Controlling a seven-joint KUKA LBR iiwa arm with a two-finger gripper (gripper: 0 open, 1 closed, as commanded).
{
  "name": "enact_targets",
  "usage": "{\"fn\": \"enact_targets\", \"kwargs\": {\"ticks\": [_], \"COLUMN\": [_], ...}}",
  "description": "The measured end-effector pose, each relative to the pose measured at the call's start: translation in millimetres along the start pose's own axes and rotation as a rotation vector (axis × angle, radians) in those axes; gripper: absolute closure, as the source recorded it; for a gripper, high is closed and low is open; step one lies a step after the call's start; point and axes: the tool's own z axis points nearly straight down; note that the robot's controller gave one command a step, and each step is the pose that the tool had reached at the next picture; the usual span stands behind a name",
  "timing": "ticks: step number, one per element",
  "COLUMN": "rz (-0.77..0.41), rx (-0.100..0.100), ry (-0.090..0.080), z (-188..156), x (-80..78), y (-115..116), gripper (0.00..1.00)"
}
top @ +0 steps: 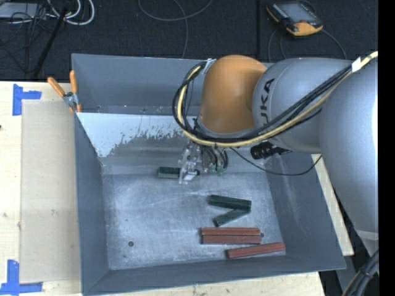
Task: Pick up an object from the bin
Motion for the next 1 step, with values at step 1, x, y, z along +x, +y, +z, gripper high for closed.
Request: {"fn": "enact_targets", "kwargs": {"ticks": [1], "rz": [0.0], "rx": [0.0], "ry": [0.001], "z": [-8.9], "x": [0.1], "y": [-0.1], "gripper": [1.0]}}
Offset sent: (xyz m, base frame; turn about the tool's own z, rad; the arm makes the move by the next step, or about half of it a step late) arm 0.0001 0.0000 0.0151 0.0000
